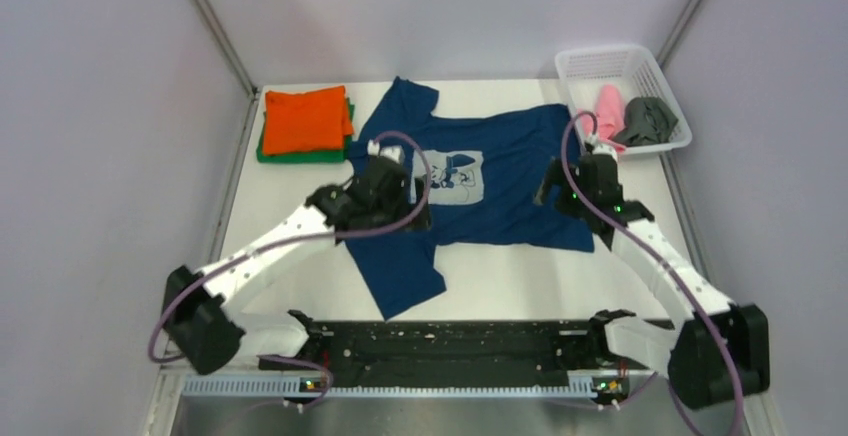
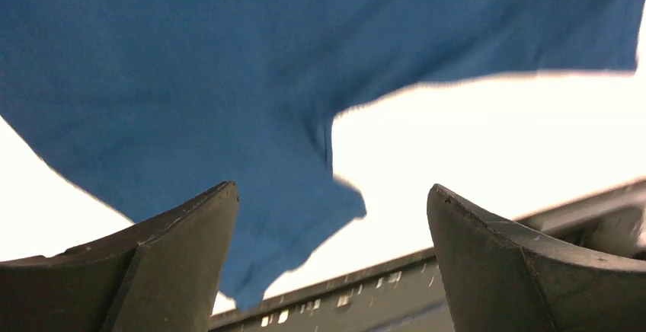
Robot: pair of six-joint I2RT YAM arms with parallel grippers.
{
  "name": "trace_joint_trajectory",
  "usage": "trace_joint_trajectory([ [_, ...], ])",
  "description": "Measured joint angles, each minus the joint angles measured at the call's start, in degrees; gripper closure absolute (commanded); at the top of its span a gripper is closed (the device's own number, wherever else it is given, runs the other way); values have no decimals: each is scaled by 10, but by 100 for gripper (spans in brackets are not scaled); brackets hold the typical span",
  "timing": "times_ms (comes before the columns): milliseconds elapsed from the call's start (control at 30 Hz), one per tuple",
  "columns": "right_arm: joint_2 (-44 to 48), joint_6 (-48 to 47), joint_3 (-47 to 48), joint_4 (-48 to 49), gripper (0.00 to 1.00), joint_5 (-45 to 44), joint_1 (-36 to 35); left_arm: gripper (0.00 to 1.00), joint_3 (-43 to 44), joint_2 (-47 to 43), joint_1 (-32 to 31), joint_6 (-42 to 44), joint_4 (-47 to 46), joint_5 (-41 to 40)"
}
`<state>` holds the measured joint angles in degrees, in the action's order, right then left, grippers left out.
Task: Fold and stack the t-shirts
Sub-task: Grab the side of the flattened tshirt closest away from the robot with both arms
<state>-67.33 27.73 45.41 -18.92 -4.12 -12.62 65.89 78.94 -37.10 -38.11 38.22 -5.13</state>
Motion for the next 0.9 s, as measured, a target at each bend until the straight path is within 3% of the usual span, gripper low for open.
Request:
trace_joint_trajectory([
  [100,99,22,-93,-33,1,-18,0,1,-122,-111,-91,-56,15,-30],
  [200,180,42,-147,-80,1,-33,0,6,-200,-138,-161,-127,65,-73],
  [333,271,71,-173,-112,1,-49,0,23,-250,-138,-240,-214,116,-99],
  [467,322,98,-189,-125,1,-55,0,34,-274,-120,-266,-260,98,-91],
  [700,311,120,-195,-143,1,-64,0,46,-305,-67,-274,-295,63,-76],
  [900,297,154,-195,-157,1,-111,0,75,-297,-44,-275,-311,68,-87],
])
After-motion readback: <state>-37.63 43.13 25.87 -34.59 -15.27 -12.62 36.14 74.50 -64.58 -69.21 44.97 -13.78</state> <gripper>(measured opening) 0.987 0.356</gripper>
